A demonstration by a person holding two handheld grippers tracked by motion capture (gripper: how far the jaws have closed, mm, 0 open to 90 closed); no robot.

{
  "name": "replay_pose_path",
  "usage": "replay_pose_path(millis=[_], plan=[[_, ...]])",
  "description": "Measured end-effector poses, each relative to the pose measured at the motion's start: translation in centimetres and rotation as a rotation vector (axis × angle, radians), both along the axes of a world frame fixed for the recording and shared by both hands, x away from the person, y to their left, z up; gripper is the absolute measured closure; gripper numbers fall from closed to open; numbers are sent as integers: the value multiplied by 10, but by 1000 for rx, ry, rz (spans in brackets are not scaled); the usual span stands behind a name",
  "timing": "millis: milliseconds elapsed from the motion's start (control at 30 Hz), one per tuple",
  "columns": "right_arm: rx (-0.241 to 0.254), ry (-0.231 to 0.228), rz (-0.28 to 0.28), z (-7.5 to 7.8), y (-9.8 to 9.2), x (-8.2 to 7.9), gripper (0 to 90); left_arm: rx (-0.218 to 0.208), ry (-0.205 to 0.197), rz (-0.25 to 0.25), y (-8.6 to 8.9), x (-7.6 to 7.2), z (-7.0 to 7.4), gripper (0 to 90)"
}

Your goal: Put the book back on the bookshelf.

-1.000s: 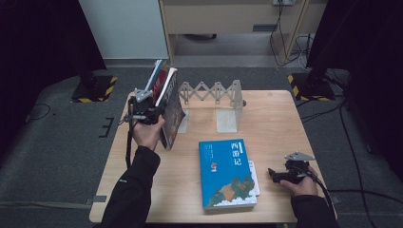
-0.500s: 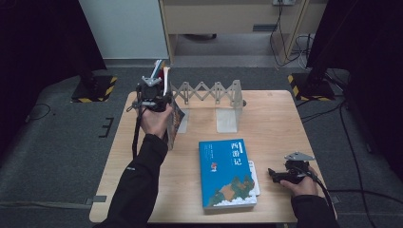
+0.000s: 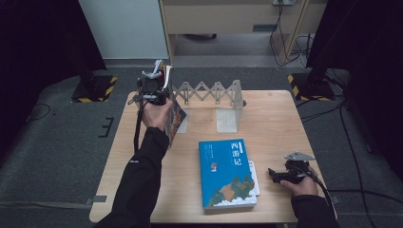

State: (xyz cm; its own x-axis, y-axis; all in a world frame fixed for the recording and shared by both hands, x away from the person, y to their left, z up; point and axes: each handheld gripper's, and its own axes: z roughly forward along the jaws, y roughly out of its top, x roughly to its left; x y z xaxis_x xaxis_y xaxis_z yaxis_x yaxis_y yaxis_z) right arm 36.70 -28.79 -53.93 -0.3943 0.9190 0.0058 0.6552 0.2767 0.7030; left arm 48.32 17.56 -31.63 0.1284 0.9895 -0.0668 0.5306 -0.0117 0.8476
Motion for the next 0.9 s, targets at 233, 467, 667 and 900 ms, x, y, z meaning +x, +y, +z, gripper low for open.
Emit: replay_pose_path(millis=[233,467,667,900], plan=[[1,1,-1,0,0,0,3,-27,32,-21,12,-3,-2,791],[0,0,0,0,0,0,4,-25,96,-37,11,5,-8,686],[0,0,0,0,0,0,3,18,102,1,7,9,-8,810],[0,0,0,0,0,0,3,-31,15,12,11,6,-10,822]])
